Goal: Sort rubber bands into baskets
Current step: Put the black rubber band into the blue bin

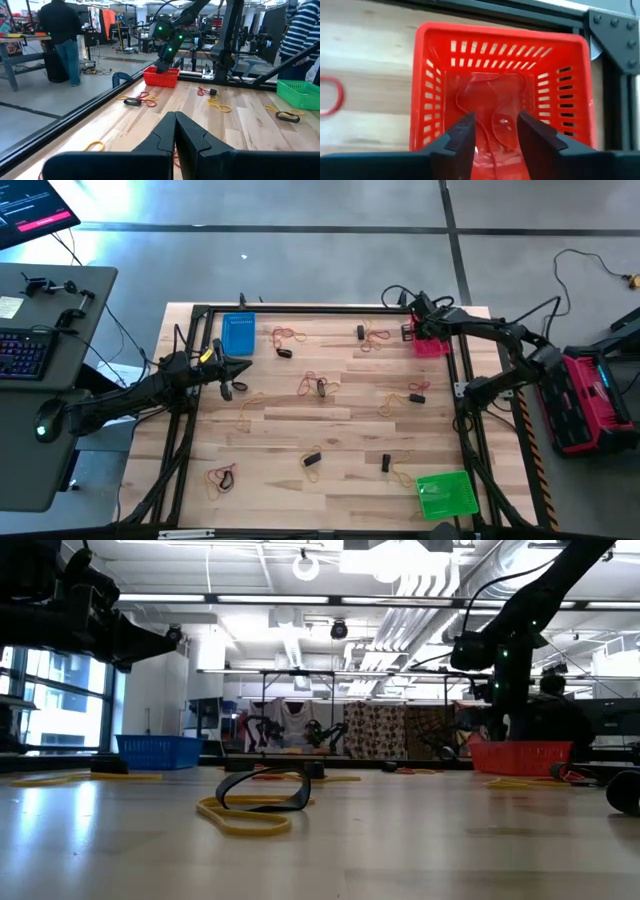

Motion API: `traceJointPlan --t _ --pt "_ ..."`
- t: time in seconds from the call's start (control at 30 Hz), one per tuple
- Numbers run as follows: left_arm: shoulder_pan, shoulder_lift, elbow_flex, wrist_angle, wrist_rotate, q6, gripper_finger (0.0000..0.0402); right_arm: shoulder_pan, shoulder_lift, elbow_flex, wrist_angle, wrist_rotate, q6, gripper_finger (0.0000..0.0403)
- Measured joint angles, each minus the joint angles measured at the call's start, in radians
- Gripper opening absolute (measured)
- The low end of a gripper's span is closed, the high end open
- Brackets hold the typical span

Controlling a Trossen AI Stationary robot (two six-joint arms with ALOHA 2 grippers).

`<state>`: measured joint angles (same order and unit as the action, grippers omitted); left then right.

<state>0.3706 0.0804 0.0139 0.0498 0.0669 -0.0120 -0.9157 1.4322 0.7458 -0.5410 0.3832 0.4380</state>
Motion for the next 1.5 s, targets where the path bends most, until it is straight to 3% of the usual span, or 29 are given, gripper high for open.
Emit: traceJointPlan --t 0.1,0.3,0.6,1.0,1.13,1.5 --pt "0.0 0.0 0.0 0.0 0.0 -0.012 0.0 0.01 0.0 0.028 -0.046 0.0 -0.059 0.0119" --pt "0.001 0.0 0.0 0.0 0.0 -0.012 0.0 0.022 -0.008 0.039 -0.052 -0.02 -0.182 0.0012" --pt "0.002 0.0 0.001 -0.001 -0.002 -0.027 0.0 0.108 -0.166 0.039 -0.048 -0.059 -0.204 0.0002" --pt "0.002 0.028 0.035 -0.025 -0.017 -0.061 0.0 0.356 -0.308 -0.081 0.087 -0.07 -0.181 0.0" --pt "0.002 0.074 0.052 -0.027 -0.031 -0.039 0.0 0.416 -0.347 -0.1 0.084 -0.015 -0.125 0.0" --pt "0.001 0.285 0.113 -0.03 -0.027 -0.012 0.0 0.609 -0.37 -0.175 0.223 0.002 -0.098 0.0"
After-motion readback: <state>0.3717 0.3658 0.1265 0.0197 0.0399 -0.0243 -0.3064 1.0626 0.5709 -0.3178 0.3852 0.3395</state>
